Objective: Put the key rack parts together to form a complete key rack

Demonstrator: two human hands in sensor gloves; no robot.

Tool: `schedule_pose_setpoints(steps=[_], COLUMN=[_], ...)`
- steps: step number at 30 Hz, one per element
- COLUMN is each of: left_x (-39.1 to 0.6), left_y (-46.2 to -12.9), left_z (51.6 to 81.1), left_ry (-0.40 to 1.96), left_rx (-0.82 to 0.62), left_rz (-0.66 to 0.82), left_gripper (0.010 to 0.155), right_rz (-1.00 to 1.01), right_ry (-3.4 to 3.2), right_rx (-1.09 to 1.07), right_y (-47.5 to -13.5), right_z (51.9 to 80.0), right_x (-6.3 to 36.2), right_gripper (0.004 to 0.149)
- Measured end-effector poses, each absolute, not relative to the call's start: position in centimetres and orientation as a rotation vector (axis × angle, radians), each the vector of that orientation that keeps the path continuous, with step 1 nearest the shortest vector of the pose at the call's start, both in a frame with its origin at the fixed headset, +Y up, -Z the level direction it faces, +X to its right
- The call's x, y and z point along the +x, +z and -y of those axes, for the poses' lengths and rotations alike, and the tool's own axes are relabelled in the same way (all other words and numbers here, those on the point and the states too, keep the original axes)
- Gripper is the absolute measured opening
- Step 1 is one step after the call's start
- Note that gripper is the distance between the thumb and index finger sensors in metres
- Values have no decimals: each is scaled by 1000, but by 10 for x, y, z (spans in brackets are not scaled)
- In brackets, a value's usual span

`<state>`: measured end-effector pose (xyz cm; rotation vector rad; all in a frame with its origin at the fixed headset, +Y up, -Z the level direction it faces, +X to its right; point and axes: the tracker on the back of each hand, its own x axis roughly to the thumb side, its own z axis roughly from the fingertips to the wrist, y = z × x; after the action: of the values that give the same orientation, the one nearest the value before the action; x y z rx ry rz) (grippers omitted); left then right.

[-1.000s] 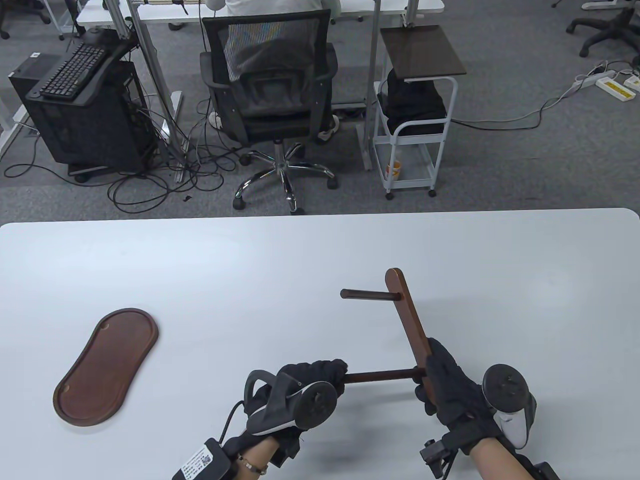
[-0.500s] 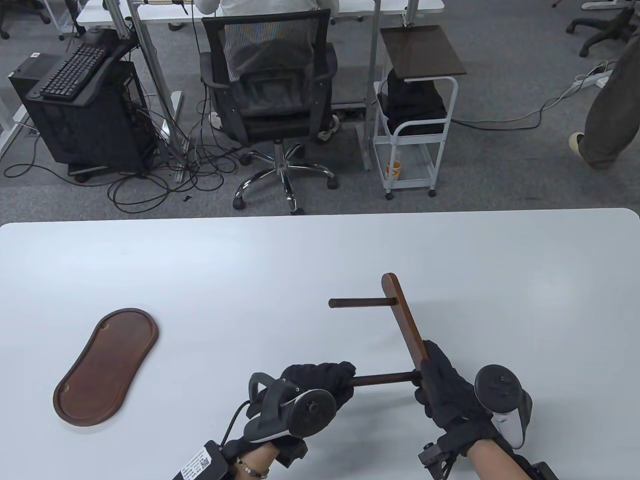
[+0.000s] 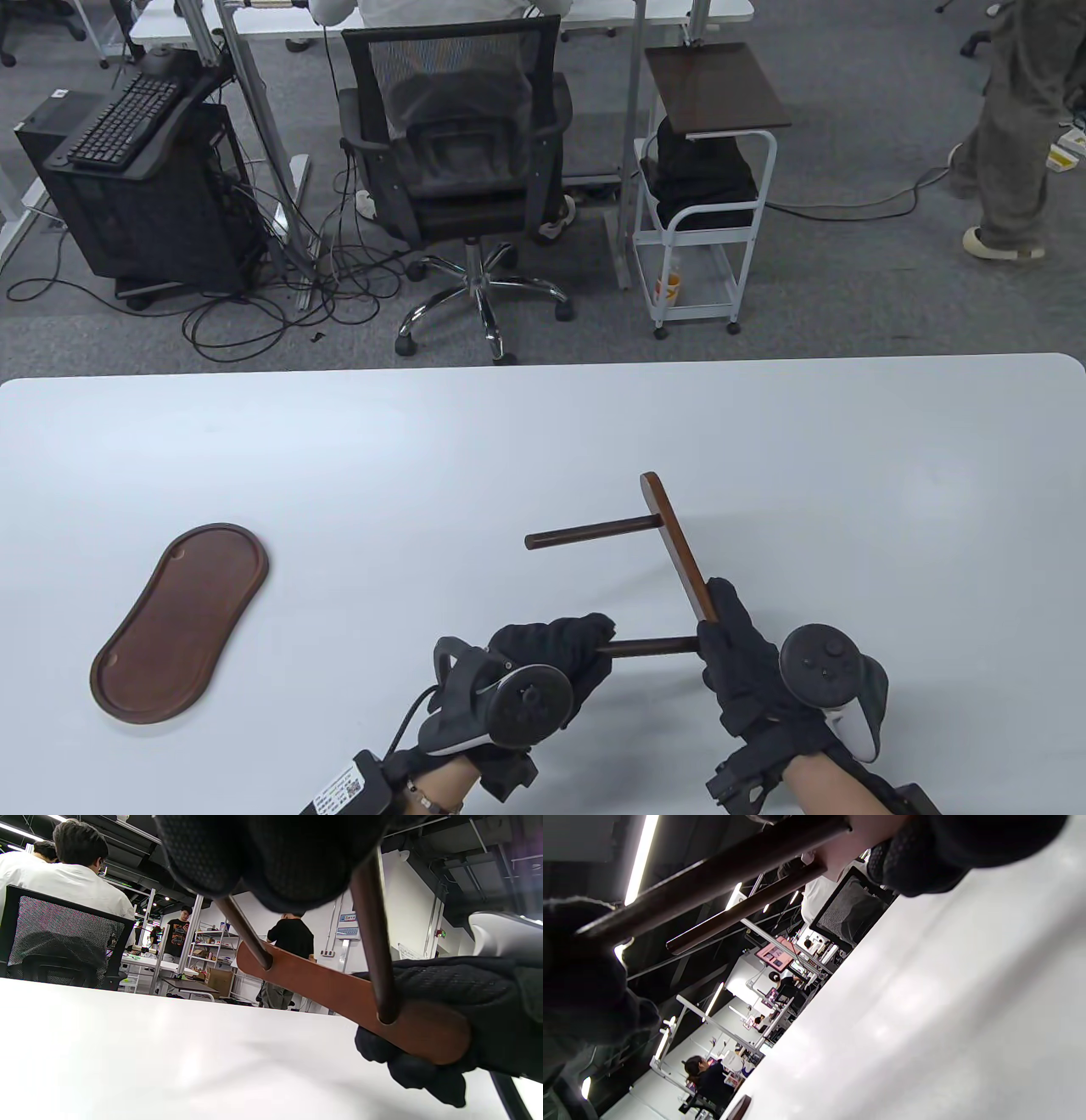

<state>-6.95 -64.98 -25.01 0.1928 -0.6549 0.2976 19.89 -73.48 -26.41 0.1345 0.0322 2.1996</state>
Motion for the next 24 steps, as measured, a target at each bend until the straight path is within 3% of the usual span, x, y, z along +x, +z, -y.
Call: schedule_pose_setpoints(steps=[24], left_x=[-68], left_y=[-248], left_z=[649], left_ry=[325], left_rx=[225], left_rz=[598], left_gripper=[48], right_rz=[160], right_ry=[2379], right_rx=[223], right_y=[-255], right_z=[719], right_x=[189], right_gripper=[64])
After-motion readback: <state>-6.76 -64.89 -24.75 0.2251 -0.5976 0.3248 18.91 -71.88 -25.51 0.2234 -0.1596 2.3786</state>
